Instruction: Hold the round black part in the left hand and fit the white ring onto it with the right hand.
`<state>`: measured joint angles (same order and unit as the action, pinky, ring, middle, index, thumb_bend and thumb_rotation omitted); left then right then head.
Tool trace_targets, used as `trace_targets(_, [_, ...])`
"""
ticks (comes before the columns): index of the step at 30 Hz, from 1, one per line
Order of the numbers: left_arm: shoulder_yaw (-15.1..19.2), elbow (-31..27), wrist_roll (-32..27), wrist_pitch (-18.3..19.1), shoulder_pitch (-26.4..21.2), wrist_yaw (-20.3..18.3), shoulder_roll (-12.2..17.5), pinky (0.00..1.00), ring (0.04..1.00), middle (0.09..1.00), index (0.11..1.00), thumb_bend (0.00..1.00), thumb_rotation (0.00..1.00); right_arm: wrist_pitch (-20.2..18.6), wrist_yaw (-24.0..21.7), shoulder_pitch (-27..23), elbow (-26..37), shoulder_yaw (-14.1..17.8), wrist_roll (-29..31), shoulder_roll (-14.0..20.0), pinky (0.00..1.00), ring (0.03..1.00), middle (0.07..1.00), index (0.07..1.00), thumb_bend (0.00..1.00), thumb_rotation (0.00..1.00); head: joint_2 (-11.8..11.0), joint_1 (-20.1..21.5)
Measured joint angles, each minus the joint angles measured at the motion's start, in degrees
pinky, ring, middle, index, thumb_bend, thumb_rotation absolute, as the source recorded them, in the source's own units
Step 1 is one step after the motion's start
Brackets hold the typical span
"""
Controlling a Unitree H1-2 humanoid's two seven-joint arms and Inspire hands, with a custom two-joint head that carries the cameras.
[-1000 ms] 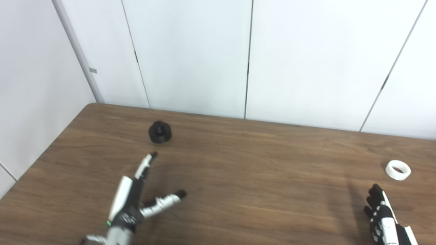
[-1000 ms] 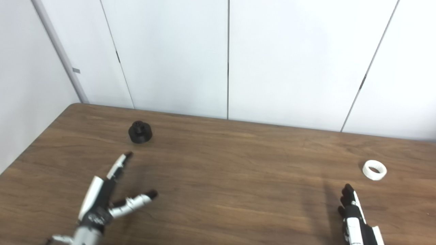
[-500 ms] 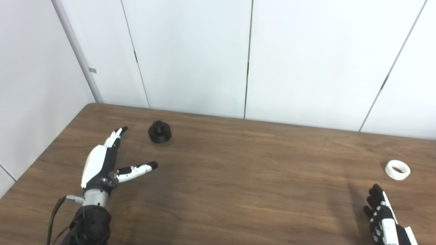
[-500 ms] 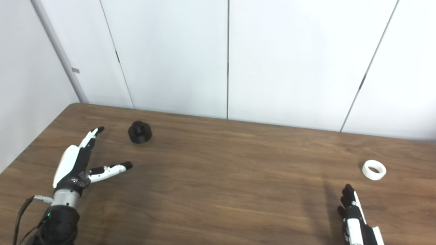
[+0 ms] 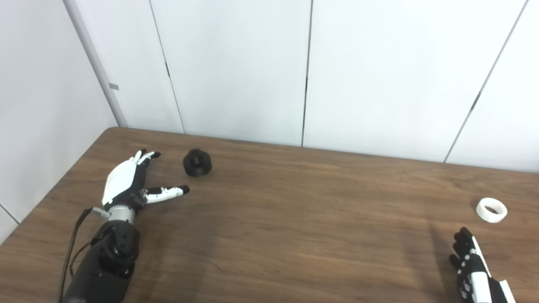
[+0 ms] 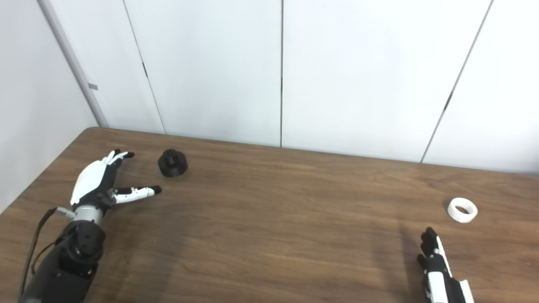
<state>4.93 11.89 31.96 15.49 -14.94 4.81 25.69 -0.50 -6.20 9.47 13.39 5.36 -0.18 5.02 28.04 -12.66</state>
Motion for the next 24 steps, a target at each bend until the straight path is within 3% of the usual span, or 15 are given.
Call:
trace_targets(9, [-3.0,9.8,-0.3,-0.3,-6.9,0.8,0.2,1.00,1.000,0.992,0.872,1.00,0.47,0.2,0.0,0.0,0.0,0.0,-0.6,0.0,1.00,1.000,0.981,0.979,0.58,1.00,-0.3,0.4])
trace_targets(24, [-6.4,20.1,-2.2,-0.6,-13.6,1.6,0.1,1.00,1.000,0.985,0.856,1.00,0.40,0.8,0.2,0.0,-0.5,0.0,-1.4,0.0,1.00,1.000,0.974,0.972,0.61,1.00,-0.3,1.1])
